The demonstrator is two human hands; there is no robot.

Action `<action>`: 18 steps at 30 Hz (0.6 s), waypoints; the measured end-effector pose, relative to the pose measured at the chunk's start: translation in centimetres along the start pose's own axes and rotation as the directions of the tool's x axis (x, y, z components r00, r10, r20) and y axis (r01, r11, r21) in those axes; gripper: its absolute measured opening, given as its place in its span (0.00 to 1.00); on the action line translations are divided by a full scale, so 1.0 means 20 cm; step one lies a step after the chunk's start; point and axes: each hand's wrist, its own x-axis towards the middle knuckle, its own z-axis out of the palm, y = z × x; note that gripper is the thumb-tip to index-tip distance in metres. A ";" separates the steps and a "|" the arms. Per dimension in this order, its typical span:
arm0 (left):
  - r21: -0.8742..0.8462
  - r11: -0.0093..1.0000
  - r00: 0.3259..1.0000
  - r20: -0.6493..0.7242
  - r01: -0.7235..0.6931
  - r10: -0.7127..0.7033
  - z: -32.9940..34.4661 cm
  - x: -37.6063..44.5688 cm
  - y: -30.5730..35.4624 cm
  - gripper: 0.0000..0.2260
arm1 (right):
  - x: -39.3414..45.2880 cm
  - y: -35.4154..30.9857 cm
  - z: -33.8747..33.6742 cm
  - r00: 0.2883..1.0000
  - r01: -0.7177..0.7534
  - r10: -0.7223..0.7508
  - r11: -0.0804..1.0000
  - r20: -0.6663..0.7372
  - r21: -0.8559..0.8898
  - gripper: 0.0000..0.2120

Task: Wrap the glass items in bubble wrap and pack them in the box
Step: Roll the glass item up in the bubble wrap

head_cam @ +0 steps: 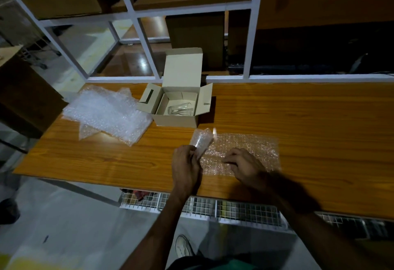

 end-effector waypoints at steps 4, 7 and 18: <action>-0.124 0.973 0.981 -0.001 0.193 -0.195 -0.01 0.06 0.06 0.22 | -0.04 0.03 -0.01 1.000 0.003 -0.003 1.000 -0.015 -0.027 0.14; -0.113 0.953 0.957 0.111 0.280 -0.268 0.01 0.10 0.00 0.21 | -0.05 0.02 -0.04 1.000 -0.007 0.007 1.000 -0.006 -0.027 0.13; 0.034 0.997 0.993 0.097 0.068 -0.072 0.00 0.06 0.09 0.14 | -0.10 0.00 -0.08 0.996 -0.078 0.079 0.997 0.029 -0.022 0.15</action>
